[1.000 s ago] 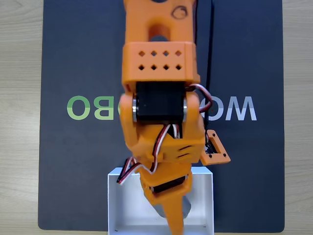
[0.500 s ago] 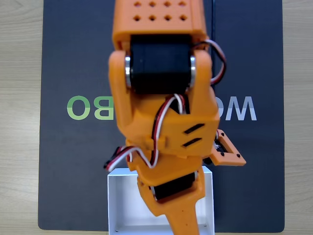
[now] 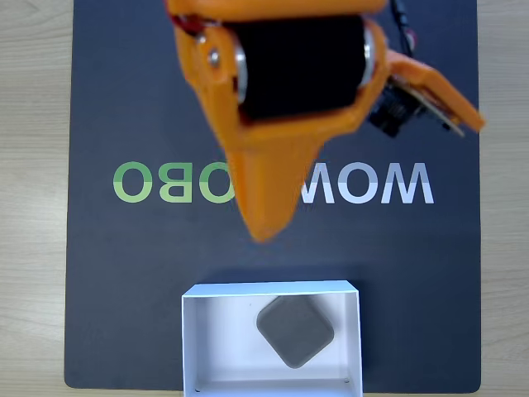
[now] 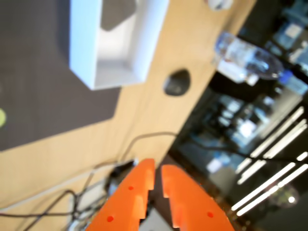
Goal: Grab the usb to bin
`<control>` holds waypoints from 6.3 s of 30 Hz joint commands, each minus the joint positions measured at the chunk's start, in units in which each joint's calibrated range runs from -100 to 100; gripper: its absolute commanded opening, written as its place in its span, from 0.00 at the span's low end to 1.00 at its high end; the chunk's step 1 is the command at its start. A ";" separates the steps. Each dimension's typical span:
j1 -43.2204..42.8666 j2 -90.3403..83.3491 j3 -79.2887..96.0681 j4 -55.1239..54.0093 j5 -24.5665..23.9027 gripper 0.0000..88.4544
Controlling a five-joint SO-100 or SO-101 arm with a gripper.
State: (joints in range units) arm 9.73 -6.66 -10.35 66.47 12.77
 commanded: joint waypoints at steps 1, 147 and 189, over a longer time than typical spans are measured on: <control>0.21 -12.37 12.34 3.15 -1.99 0.01; 1.55 -92.49 102.13 7.17 -12.82 0.01; 1.55 -92.49 102.13 7.17 -12.82 0.01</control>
State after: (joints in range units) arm 10.79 -99.63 92.77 73.28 -0.13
